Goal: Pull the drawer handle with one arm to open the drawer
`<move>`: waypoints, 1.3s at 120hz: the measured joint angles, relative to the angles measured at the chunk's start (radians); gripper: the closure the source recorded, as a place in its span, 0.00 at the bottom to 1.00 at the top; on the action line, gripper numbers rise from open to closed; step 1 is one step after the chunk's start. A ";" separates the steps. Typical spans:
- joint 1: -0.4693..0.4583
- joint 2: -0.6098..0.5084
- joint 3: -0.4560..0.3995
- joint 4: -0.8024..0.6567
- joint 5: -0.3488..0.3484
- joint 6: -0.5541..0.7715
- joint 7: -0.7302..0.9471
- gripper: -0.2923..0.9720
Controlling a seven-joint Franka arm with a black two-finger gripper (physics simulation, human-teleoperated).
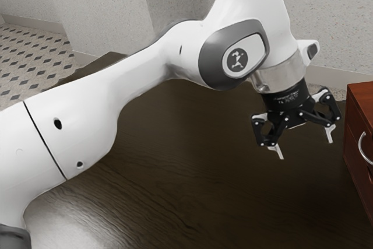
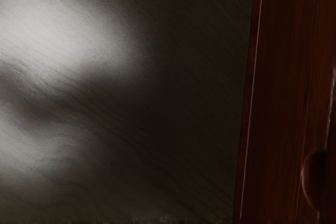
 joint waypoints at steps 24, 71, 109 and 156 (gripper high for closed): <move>0.000 0.015 -0.008 0.000 -0.008 0.031 0.015 0.23; -0.015 0.074 -0.017 0.036 -0.036 0.134 0.033 0.23; -0.021 0.100 -0.016 0.037 -0.057 0.179 0.039 0.23; -0.023 0.105 -0.012 0.027 -0.062 0.197 0.042 0.23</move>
